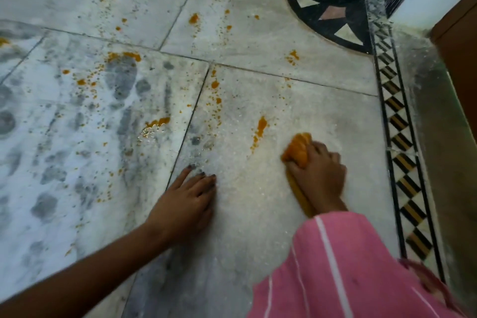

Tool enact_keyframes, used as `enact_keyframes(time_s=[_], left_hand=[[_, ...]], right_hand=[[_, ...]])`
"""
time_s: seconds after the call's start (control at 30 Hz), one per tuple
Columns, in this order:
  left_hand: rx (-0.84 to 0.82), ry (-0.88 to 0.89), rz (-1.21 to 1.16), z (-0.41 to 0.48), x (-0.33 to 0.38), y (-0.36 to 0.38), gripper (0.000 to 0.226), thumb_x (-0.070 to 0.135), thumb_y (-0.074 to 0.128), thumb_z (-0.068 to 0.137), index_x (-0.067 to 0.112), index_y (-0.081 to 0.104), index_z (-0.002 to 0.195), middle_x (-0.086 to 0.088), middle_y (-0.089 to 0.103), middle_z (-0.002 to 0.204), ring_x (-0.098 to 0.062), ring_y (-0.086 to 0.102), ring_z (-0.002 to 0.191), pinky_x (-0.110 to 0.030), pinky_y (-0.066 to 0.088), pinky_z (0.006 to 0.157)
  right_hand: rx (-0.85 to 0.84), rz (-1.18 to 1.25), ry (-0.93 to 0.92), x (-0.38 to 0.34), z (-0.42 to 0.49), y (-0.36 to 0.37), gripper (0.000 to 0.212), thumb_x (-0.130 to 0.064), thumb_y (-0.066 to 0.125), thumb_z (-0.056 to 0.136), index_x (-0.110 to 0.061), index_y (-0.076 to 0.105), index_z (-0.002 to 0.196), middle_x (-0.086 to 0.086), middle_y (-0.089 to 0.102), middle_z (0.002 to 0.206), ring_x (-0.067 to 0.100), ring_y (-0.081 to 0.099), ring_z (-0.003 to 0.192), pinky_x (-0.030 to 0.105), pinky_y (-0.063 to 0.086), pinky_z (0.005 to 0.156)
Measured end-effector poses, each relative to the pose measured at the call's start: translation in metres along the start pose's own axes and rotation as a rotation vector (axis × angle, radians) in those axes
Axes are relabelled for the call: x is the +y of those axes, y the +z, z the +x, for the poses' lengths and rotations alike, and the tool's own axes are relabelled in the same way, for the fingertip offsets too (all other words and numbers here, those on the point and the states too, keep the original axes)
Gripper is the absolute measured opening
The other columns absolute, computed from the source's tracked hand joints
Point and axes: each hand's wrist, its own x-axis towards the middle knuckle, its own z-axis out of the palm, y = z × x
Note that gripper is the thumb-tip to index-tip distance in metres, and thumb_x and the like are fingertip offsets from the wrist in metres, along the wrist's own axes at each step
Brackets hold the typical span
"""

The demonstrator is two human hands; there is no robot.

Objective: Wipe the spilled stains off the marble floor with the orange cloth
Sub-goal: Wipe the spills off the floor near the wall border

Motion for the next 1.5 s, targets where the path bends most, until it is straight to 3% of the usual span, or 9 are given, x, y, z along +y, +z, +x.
enact_keyframes(time_s=[0.2, 0.33, 0.5, 0.63, 0.8, 0.97, 1.17, 1.37, 1.5], left_hand=[[-0.046, 0.304, 0.179, -0.001, -0.063, -0.096, 0.045, 0.042, 0.073, 0.064, 0.010, 0.073, 0.095, -0.011, 0.069, 0.109, -0.024, 0.067, 0.096, -0.044, 0.035, 0.103], [-0.062, 0.364, 0.227, -0.023, -0.108, -0.134, 0.050, 0.046, 0.040, 0.075, 0.015, 0.074, 0.094, -0.007, 0.069, 0.108, -0.022, 0.068, 0.091, -0.039, 0.032, 0.099], [-0.094, 0.274, 0.145, -0.042, -0.113, -0.108, 0.048, 0.051, 0.046, 0.076, 0.017, 0.074, 0.097, -0.006, 0.069, 0.110, -0.023, 0.068, 0.089, -0.037, 0.055, 0.078], [-0.068, 0.137, 0.014, -0.061, -0.108, -0.056, 0.049, 0.045, 0.052, 0.075, 0.009, 0.072, 0.101, -0.012, 0.068, 0.111, -0.028, 0.068, 0.090, -0.036, 0.055, 0.074], [-0.079, -0.073, -0.202, -0.077, -0.089, -0.002, 0.056, 0.038, 0.039, 0.083, -0.001, 0.061, 0.117, -0.021, 0.058, 0.125, -0.035, 0.059, 0.109, -0.044, 0.048, 0.090], [-0.016, -0.101, -0.304, -0.087, -0.085, 0.019, 0.051, 0.032, 0.039, 0.090, 0.000, 0.052, 0.129, -0.019, 0.045, 0.139, -0.034, 0.043, 0.127, -0.041, 0.032, 0.107], [0.001, -0.099, -0.349, -0.088, -0.089, 0.025, 0.052, 0.033, 0.038, 0.092, 0.001, 0.050, 0.131, -0.016, 0.043, 0.142, -0.030, 0.038, 0.131, -0.037, 0.027, 0.110], [-0.008, -0.102, -0.366, -0.093, -0.095, 0.026, 0.054, 0.032, 0.039, 0.092, -0.002, 0.046, 0.133, -0.017, 0.041, 0.143, -0.029, 0.035, 0.133, -0.039, 0.027, 0.110], [-0.004, -0.093, -0.363, -0.096, -0.094, 0.026, 0.052, 0.031, 0.038, 0.093, -0.002, 0.048, 0.131, -0.016, 0.041, 0.143, -0.030, 0.035, 0.134, -0.041, 0.029, 0.109]], right_hand=[[-0.234, -0.009, -0.453, -0.084, -0.043, 0.005, 0.069, -0.052, 0.058, 0.077, -0.025, 0.040, 0.138, 0.001, 0.042, 0.138, 0.033, 0.044, 0.112, 0.040, 0.038, 0.087], [-0.463, -0.174, -0.713, -0.064, -0.038, -0.049, 0.047, -0.051, 0.063, 0.074, -0.028, 0.055, 0.114, 0.001, 0.053, 0.121, 0.030, 0.053, 0.104, 0.033, 0.041, 0.076], [-0.450, -0.314, -0.675, -0.090, 0.025, -0.114, 0.047, -0.059, 0.062, 0.074, -0.027, 0.058, 0.109, 0.002, 0.057, 0.114, 0.023, 0.057, 0.095, 0.035, 0.050, 0.077], [-0.632, -0.215, -0.535, -0.118, -0.007, -0.065, 0.098, -0.082, 0.052, 0.063, -0.036, 0.020, 0.144, 0.005, 0.033, 0.148, 0.030, 0.037, 0.129, 0.052, 0.035, 0.104], [-0.180, -0.095, -0.357, -0.147, -0.101, 0.026, 0.072, -0.069, 0.041, 0.067, -0.034, 0.052, 0.129, 0.012, 0.050, 0.134, 0.038, 0.051, 0.112, 0.054, 0.038, 0.093], [-0.066, -0.014, -0.701, -0.092, -0.152, 0.022, 0.048, -0.056, 0.051, 0.072, -0.030, 0.059, 0.112, 0.006, 0.063, 0.112, 0.029, 0.054, 0.087, 0.037, 0.037, 0.076], [0.001, 0.027, 0.032, -0.170, -0.062, 0.037, 0.055, -0.048, 0.066, 0.071, -0.024, 0.060, 0.121, 0.011, 0.052, 0.128, 0.037, 0.050, 0.103, 0.045, 0.041, 0.082], [-0.017, 0.052, -0.517, -0.154, -0.168, 0.039, 0.048, -0.053, 0.055, 0.074, -0.030, 0.061, 0.116, 0.007, 0.065, 0.109, 0.026, 0.052, 0.089, 0.035, 0.038, 0.075], [0.063, -0.030, -0.313, -0.104, -0.140, 0.032, 0.055, -0.054, 0.051, 0.070, -0.026, 0.055, 0.116, 0.012, 0.064, 0.108, 0.033, 0.057, 0.085, 0.037, 0.042, 0.072]])
